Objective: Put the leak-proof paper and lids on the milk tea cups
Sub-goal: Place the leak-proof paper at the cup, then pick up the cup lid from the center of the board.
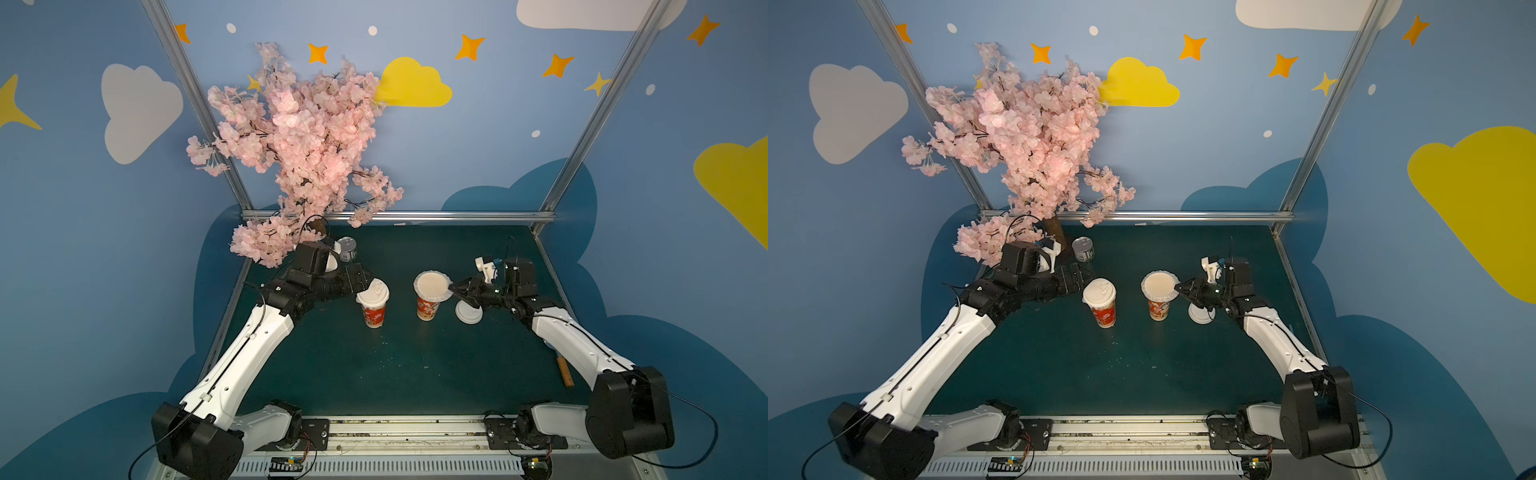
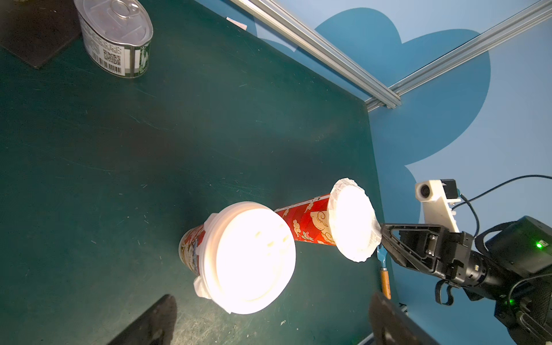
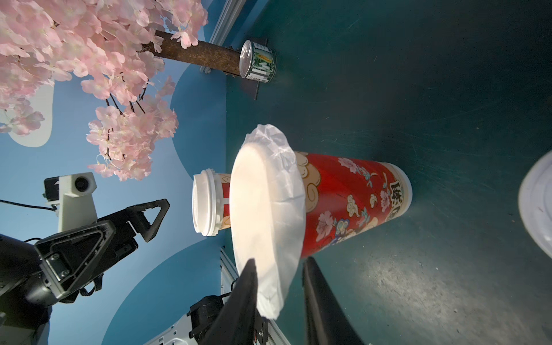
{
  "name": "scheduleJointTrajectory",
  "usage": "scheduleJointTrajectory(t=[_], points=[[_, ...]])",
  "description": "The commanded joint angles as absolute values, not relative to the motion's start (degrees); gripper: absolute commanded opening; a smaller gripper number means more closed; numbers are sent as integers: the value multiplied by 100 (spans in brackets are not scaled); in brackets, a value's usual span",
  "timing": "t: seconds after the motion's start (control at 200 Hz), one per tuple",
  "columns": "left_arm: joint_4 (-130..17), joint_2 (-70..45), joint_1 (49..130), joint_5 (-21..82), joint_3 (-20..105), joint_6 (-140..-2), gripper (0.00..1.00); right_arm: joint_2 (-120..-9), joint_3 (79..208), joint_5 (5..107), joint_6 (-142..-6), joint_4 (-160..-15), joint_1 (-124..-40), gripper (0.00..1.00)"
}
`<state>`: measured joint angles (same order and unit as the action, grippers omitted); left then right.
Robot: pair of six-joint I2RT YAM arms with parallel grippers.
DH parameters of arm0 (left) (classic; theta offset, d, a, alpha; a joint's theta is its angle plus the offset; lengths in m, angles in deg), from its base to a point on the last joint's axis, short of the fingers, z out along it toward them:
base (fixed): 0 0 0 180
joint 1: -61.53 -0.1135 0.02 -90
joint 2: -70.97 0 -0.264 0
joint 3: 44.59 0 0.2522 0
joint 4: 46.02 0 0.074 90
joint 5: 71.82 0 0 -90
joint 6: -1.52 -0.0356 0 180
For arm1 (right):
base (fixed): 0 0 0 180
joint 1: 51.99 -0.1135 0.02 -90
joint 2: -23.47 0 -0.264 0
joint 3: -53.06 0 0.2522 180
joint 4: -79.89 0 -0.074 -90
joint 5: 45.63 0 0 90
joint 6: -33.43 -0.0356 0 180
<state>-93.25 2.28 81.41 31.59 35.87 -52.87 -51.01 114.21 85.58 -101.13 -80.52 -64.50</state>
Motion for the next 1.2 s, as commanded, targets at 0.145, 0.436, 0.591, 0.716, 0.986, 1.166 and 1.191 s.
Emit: scheduleJointTrajectory(t=[0.145,0.436,0.591,0.716,0.986,1.166,1.191], points=[[-9301,163,8115,3340,3568,-5302,100,-4954,11349,8551,-10026,-7885,-6417,26],[-9283,127,8115,3372,3570,-5309,100,-4863,11306,8551,-10028,-7795,-6405,24],[-9273,111,8116,3417,3627,-5333,100,-4639,11422,8411,-9845,-7403,-6294,31],[-9317,-22,8194,3548,3808,-5432,100,-4357,11508,7986,-9670,-6855,-6118,36],[-9607,-668,8838,3505,4620,-5869,100,-3935,11202,5841,-9083,-6129,-6032,48],[-9616,-825,8952,3500,4835,-5934,100,-4527,11276,5178,-8929,-5790,-6180,59],[-9617,-820,8964,3505,4851,-5959,100,-4628,11275,5148,-8912,-5808,-6199,60]])
